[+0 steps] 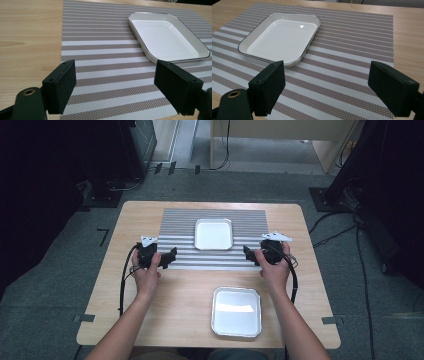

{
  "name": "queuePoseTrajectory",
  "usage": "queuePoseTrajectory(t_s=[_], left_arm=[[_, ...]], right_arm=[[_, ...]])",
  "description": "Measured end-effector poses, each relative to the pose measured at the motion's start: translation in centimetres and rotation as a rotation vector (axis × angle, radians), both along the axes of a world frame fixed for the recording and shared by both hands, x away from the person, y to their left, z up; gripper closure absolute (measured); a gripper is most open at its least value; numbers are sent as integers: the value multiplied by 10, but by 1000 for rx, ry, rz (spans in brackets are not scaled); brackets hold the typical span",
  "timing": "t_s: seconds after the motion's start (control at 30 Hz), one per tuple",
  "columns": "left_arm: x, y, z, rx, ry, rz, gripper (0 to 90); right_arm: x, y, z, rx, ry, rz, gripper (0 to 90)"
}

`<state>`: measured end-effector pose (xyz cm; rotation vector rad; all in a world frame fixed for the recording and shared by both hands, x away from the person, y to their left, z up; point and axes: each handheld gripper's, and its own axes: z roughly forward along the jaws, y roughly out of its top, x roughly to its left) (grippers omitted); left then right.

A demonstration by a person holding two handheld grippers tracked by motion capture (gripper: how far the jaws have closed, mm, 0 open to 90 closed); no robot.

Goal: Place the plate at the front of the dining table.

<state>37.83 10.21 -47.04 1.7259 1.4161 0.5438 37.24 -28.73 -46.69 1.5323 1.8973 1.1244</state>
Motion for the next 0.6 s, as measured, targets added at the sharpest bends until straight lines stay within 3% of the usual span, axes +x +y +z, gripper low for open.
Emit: queuePoseTrajectory(t_s=[0.3,0.6], left_arm=[[-14,13,1,40,-29,-3,180],[-28,19,-3,62,-30,-33,179]], right_arm=[[-18,-12,6,46,-34,-18,146],[-34,-23,5,50,-48,-27,148]])
